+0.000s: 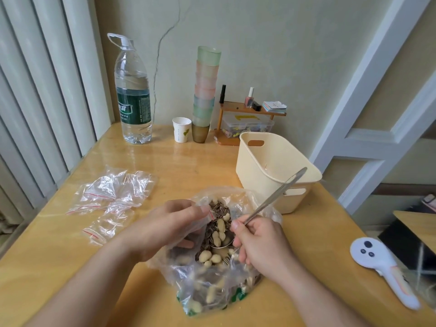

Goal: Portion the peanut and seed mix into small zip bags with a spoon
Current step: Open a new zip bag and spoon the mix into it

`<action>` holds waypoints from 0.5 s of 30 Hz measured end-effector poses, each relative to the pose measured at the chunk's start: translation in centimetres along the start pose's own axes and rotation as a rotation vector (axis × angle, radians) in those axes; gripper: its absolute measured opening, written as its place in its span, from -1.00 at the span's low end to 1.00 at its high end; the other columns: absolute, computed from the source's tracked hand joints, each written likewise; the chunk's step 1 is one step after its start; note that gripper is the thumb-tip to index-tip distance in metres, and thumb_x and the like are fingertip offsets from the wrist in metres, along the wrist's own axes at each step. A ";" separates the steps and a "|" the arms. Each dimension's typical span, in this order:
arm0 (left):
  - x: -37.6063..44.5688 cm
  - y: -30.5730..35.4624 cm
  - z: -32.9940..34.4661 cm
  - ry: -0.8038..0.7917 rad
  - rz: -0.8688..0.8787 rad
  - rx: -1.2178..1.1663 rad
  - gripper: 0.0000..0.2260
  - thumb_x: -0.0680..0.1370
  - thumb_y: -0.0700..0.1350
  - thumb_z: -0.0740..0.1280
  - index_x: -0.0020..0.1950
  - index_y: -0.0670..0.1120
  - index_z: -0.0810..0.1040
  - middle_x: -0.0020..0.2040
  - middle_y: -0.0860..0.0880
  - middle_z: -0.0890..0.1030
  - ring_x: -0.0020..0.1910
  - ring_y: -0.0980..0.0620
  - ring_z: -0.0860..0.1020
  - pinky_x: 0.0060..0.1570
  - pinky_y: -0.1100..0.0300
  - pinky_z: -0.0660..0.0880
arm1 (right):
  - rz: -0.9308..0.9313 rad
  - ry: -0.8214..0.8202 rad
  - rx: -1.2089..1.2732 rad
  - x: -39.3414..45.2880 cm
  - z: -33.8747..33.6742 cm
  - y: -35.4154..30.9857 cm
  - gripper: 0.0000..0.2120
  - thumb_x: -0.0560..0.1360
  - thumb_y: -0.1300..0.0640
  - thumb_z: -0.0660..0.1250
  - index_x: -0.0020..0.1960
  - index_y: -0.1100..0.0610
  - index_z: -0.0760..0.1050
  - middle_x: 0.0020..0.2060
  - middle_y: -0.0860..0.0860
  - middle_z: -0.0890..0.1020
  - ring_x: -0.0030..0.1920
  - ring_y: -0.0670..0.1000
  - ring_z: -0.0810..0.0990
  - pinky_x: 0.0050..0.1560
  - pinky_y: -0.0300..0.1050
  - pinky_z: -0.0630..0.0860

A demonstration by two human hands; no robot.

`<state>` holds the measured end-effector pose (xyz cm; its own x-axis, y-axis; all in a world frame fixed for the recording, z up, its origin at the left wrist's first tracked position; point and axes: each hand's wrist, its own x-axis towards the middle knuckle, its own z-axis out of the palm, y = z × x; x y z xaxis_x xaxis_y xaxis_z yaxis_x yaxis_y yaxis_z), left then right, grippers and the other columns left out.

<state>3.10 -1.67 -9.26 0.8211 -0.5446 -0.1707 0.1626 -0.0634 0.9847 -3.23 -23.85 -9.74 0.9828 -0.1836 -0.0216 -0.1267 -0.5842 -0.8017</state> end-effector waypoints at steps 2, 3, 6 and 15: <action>-0.2 0.2 -0.5 0.074 0.001 0.047 -0.39 0.31 0.30 0.51 0.02 -0.21 0.60 -0.18 -0.10 0.57 -0.21 -0.13 0.55 -0.10 -0.08 0.56 | -0.014 -0.005 -0.038 0.0 -0.3 0.0 -0.70 0.67 -0.09 0.28 -0.11 0.04 0.65 -0.35 0.00 0.69 -0.46 -0.05 0.64 -0.27 -0.02 0.64; -0.1 0.4 -0.8 0.136 -0.011 0.071 -0.36 0.27 0.32 0.50 0.07 -0.18 0.63 -0.12 -0.08 0.66 -0.18 -0.13 0.64 -0.05 -0.10 0.65 | -0.014 -0.010 -0.062 0.1 -0.6 0.0 -0.63 0.68 -0.13 0.25 -0.13 0.06 0.65 -0.38 0.01 0.69 -0.45 -0.05 0.64 -0.22 0.01 0.65; -0.1 0.8 -0.3 0.254 0.019 0.096 -0.47 0.29 0.35 0.47 0.11 0.05 0.67 0.05 -0.07 0.74 -0.03 -0.11 0.75 0.03 -0.10 0.69 | -0.020 -0.031 -0.101 0.2 -1.2 0.1 -0.58 0.70 -0.14 0.20 -0.16 0.05 0.64 -0.41 -0.03 0.68 -0.45 -0.07 0.62 -0.16 0.03 0.66; 1.4 -0.3 2.6 0.161 0.087 0.180 -0.69 0.58 0.20 0.43 0.07 -0.04 0.68 -0.06 -0.01 0.76 -0.05 0.05 0.73 0.03 0.07 0.58 | -0.051 0.034 -0.171 0.8 -0.1 -0.3 -0.52 0.69 -0.15 0.20 -0.27 0.06 0.61 -0.44 -0.02 0.68 -0.44 -0.06 0.64 -0.24 -0.13 0.60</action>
<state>2.78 -4.65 -9.66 0.9067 -0.4150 -0.0749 -0.0002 -0.1779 0.9840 -2.39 -23.96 -9.45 0.9837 -0.1753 0.0392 -0.1007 -0.7187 -0.6879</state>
